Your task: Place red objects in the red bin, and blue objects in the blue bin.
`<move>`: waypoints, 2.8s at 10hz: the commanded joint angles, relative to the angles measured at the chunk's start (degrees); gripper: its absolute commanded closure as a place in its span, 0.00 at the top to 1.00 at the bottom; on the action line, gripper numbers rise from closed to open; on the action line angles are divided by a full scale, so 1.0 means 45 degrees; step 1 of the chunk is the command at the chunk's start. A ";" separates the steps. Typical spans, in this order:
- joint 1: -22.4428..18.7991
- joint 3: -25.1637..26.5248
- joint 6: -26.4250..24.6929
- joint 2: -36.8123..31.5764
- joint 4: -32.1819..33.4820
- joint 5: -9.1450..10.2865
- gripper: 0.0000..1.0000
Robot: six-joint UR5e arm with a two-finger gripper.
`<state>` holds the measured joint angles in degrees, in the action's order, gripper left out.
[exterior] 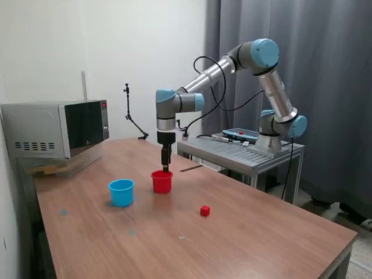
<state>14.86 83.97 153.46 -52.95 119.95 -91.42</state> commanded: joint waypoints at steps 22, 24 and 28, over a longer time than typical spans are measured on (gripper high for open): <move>-0.3322 -0.0515 0.8886 0.1512 -0.0621 0.1880 1.00; -0.3341 -0.0515 0.8867 0.1862 0.0100 0.1860 1.00; -0.3342 -0.0807 0.8751 0.2040 0.0572 0.1628 1.00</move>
<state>-0.17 80.90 193.17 -43.93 122.00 -83.29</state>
